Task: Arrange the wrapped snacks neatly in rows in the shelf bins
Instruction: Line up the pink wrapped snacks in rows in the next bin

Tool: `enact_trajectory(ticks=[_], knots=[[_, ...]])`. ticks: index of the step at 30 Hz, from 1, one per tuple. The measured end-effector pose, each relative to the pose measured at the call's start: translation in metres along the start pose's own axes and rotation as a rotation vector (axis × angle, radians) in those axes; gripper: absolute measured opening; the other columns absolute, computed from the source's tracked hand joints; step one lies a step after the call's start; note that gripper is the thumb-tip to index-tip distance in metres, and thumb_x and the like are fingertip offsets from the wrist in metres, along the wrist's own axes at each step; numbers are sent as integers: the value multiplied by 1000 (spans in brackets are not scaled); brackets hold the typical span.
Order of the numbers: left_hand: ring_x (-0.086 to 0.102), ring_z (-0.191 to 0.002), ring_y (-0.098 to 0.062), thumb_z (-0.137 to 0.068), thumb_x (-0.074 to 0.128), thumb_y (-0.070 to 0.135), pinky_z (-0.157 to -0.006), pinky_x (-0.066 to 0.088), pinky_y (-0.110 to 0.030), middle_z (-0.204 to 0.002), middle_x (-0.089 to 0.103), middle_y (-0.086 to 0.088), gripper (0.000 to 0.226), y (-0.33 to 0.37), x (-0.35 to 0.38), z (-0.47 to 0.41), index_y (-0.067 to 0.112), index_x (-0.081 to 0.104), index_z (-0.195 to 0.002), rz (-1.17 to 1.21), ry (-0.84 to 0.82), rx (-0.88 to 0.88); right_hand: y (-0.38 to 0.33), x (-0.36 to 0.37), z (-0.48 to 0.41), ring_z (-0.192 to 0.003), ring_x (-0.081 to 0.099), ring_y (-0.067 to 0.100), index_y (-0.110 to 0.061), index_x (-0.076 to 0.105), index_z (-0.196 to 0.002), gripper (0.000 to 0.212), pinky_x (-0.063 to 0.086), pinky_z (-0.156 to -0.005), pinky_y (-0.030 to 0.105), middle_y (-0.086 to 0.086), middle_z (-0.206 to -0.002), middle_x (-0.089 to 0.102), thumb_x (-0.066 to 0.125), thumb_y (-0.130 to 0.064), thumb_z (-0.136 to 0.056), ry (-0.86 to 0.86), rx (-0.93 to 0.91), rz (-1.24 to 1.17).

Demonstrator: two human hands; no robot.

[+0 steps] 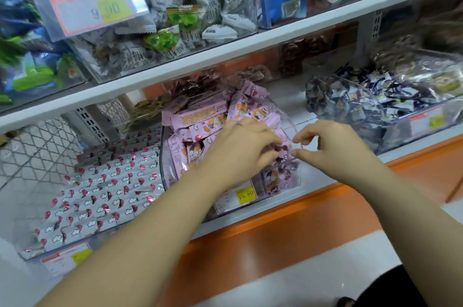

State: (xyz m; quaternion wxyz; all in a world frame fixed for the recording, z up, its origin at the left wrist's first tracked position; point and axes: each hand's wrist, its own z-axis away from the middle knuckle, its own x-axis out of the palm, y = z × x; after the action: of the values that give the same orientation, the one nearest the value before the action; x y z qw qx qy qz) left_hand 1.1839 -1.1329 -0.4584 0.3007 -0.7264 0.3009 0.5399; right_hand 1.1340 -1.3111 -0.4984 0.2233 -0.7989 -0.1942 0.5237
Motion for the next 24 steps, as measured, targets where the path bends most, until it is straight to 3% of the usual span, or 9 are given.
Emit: enact_trajectory(ticks=[5, 9, 14, 19, 24], knots=[[45, -112, -14, -94, 50, 40, -95, 28, -33, -110, 64, 15, 25, 0, 7, 2, 36, 62, -116, -38, -65, -26, -9, 12, -1, -68, 43, 9, -29, 61, -90, 21, 30, -71, 28, -11, -76, 49, 70, -44, -78, 32, 0, 75], [44, -110, -11, -94, 53, 35, -96, 26, -30, -109, 64, 17, 26, -6, 7, 11, 37, 61, -118, 18, -72, -42, -14, 16, -3, -70, 46, 14, -25, 55, -84, 22, 31, -74, 29, -13, -65, 38, 70, -41, -79, 91, 32, 84], [42, -112, -9, -95, 50, 33, -98, 25, -28, -110, 63, 12, 30, -6, 5, 12, 39, 57, -124, 38, -85, -55, -13, 16, -3, -72, 51, 19, -23, 54, -69, 24, 30, -70, 29, -8, -66, 46, 65, -39, -83, 62, 54, 135], [43, -115, -9, -94, 53, 34, -99, 25, -25, -115, 61, 8, 34, -14, 9, 15, 38, 55, -128, 134, -75, -117, -13, 5, -1, -66, 51, 17, -22, 49, -69, 20, 36, -58, 31, -6, -78, 48, 60, -23, -86, 260, 7, -154], [53, -110, -13, -95, 53, 32, -98, 33, -29, -119, 64, 11, 34, -12, 10, 17, 30, 56, -129, 106, -38, -71, -10, -8, 1, -56, 50, 12, -19, 50, -83, 11, 34, -48, 23, -2, -64, 59, 52, -23, -94, 360, 42, -349]])
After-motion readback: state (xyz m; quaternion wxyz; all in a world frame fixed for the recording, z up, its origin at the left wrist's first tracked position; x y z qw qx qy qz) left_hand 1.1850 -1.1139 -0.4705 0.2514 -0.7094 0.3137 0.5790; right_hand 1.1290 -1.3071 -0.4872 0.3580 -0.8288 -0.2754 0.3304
